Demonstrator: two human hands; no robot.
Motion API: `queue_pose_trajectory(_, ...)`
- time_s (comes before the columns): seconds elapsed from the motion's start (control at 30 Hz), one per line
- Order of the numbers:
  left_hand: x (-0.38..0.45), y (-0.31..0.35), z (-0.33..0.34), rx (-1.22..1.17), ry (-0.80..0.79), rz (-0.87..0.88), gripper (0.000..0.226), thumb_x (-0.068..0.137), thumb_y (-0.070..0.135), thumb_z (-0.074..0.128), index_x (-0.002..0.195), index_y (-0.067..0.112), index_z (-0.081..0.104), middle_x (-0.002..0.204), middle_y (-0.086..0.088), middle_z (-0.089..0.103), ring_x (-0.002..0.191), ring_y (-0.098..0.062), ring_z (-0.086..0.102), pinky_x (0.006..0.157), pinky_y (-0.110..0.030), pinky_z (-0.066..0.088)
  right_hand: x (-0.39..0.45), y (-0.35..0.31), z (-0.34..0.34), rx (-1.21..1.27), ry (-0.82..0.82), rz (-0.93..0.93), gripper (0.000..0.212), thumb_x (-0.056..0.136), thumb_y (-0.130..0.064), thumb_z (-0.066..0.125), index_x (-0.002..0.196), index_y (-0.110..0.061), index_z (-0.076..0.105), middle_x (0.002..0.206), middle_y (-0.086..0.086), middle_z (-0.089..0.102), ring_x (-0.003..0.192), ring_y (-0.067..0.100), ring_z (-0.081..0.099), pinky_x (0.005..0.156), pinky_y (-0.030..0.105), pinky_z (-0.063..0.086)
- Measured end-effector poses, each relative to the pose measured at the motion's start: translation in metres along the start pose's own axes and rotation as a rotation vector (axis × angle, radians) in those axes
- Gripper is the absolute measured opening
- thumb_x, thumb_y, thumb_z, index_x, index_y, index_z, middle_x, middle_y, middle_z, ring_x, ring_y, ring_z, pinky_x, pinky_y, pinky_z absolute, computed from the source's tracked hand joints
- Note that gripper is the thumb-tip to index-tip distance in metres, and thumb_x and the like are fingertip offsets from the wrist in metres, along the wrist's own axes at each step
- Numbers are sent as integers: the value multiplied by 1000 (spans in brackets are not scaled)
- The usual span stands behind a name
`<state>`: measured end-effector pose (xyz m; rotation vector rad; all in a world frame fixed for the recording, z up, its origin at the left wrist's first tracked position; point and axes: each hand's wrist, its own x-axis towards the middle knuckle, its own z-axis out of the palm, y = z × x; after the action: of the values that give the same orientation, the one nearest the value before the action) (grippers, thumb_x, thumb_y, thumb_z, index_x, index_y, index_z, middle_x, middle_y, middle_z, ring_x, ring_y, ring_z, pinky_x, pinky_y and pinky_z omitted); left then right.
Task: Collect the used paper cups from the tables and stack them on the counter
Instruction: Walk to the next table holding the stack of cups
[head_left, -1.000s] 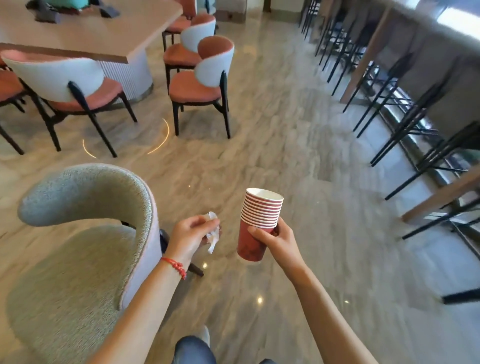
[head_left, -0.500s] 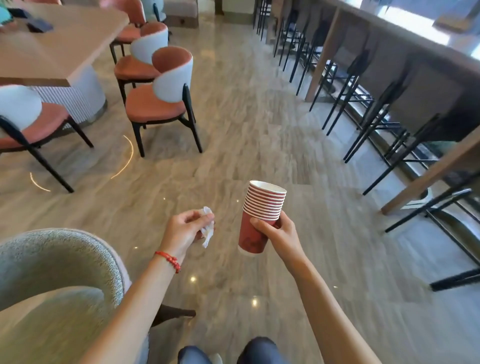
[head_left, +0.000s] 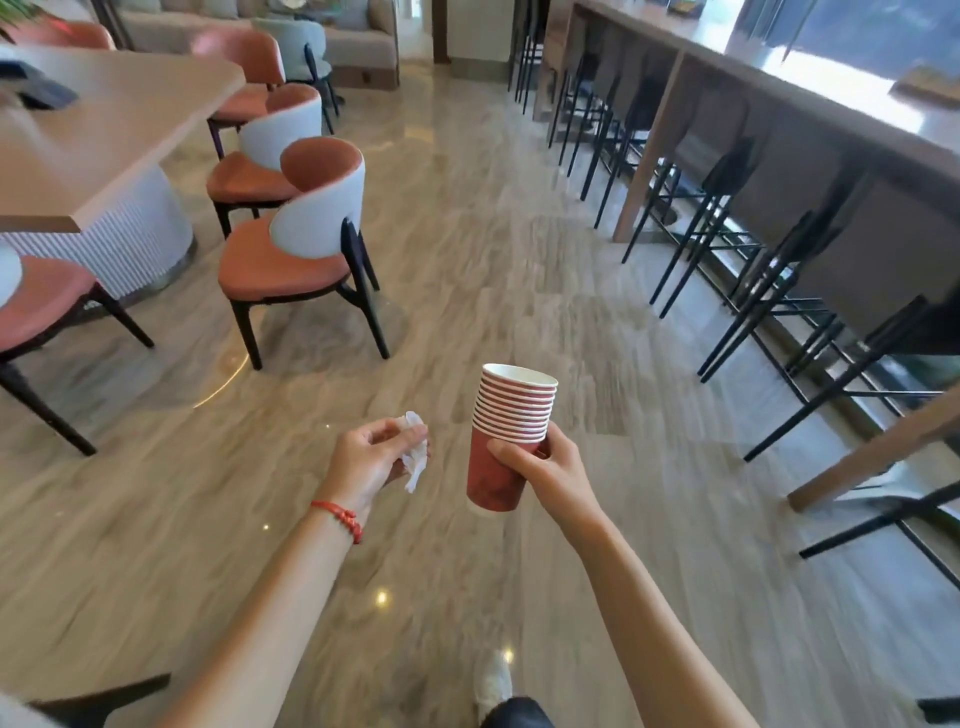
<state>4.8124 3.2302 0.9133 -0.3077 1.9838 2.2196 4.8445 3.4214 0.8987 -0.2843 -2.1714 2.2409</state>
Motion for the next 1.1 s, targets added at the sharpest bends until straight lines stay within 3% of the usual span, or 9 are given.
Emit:
queue_pose_trajectory(0.23, 105, 26, 76, 10, -11, 6, 26, 79, 6, 68, 54, 9, 65, 55, -4, 64, 54, -13, 61, 51, -19, 50, 126, -33, -61, 1, -31, -8, 32, 76, -11, 76, 105, -11, 63, 97, 2, 72, 89, 9, 68, 75, 20, 54)
queue_pose_trajectory(0.53, 256, 43, 118, 45, -2, 5, 23, 79, 9, 70, 56, 9, 66, 57, -4, 65, 58, -15, 62, 55, -20, 52, 283, -39, -77, 11, -24, 27, 29, 76, -13, 76, 101, -17, 63, 91, -6, 71, 82, 1, 67, 67, 14, 52)
queue_pose_trajectory(0.67, 349, 58, 132, 21, 7, 24, 33, 79, 8, 69, 47, 14, 63, 55, -7, 61, 65, -23, 60, 58, -25, 49, 376, -50, -71, 7, -42, 14, 29, 76, -12, 76, 101, -16, 62, 93, -3, 71, 83, 2, 67, 69, 15, 52)
queue_pose_trajectory(0.77, 423, 78, 139, 17, 21, 20, 27, 79, 9, 69, 53, 9, 63, 51, -8, 60, 69, -29, 58, 72, -36, 50, 451, -64, -63, 17, -47, 18, 26, 77, -13, 75, 99, -19, 62, 93, -4, 70, 80, -1, 67, 68, 14, 52)
queue_pose_trajectory(0.93, 523, 114, 149, 17, 50, 44, 24, 78, 9, 70, 55, 8, 65, 53, -5, 64, 67, -27, 60, 53, -22, 50, 554, -81, -57, 16, -63, 20, 25, 77, -13, 75, 98, -18, 63, 92, -4, 71, 80, 1, 67, 68, 15, 53)
queue_pose_trajectory(1.1, 610, 124, 166, 16, 97, 46, 26, 79, 8, 70, 54, 7, 64, 55, -6, 65, 66, -25, 58, 48, -18, 46, 654, -82, -60, 15, -91, 30, 25, 78, -13, 74, 100, -17, 63, 92, -2, 71, 83, 4, 68, 72, 19, 55)
